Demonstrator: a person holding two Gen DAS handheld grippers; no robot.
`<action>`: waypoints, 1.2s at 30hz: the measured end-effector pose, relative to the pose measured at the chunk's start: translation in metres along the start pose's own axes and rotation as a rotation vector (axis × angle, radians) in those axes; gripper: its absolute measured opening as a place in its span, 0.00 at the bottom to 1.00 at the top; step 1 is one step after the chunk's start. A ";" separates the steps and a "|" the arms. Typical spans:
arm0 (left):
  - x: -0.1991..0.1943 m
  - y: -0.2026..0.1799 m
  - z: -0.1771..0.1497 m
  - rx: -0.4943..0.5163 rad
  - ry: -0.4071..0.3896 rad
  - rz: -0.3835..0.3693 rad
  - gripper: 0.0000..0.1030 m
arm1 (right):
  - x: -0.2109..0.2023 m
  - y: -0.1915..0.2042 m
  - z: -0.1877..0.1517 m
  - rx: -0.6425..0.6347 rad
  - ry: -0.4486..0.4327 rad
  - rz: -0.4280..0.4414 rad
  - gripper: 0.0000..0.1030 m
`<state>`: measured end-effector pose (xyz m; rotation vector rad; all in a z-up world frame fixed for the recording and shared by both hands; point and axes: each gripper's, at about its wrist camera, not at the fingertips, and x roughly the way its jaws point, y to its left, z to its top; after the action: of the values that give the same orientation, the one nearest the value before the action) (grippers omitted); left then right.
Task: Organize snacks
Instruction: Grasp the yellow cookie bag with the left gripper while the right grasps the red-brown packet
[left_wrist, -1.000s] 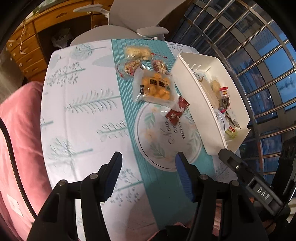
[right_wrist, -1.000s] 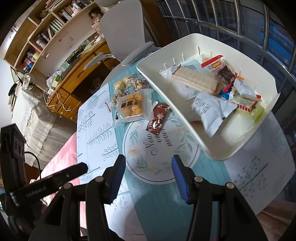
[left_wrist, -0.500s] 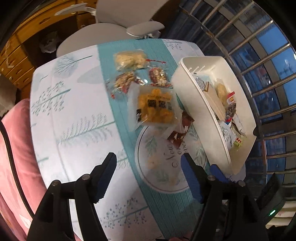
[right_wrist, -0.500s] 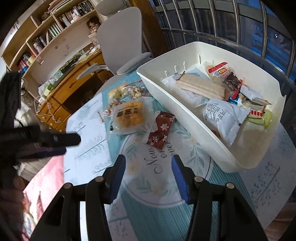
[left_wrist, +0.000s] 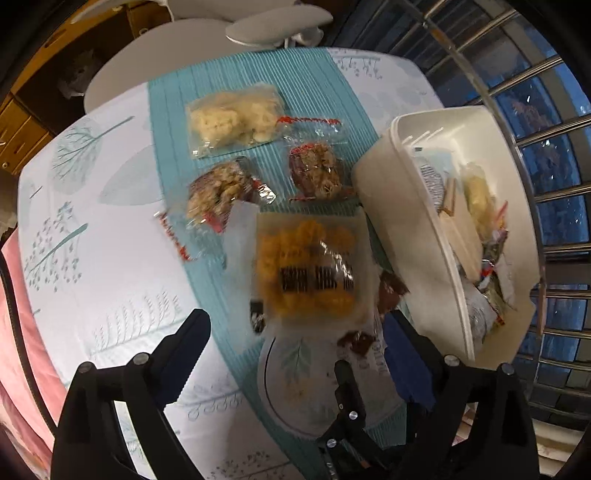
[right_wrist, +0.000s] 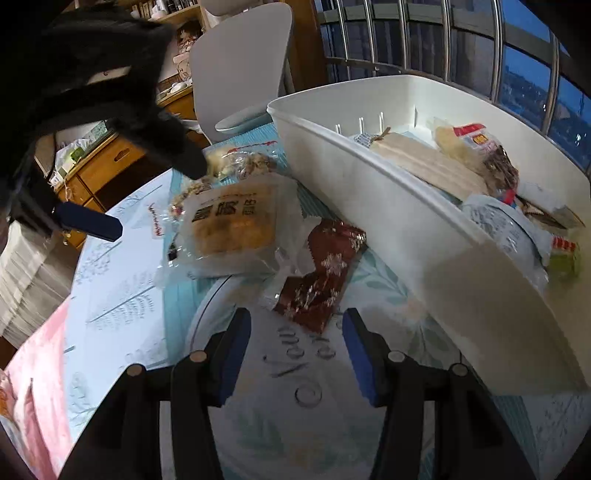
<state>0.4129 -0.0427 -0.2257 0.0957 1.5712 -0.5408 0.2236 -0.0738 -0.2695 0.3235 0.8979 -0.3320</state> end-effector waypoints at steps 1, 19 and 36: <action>0.006 -0.002 0.004 0.001 0.014 0.003 0.91 | 0.004 0.000 0.001 0.003 0.001 -0.005 0.50; 0.061 -0.010 0.043 -0.008 0.102 0.074 0.99 | 0.039 0.012 0.019 -0.102 -0.046 -0.114 0.61; 0.088 -0.052 0.041 0.073 -0.001 0.101 1.00 | 0.042 0.019 0.024 -0.124 -0.047 -0.110 0.54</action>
<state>0.4231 -0.1282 -0.2953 0.2292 1.5371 -0.5184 0.2726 -0.0731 -0.2865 0.1515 0.8878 -0.3819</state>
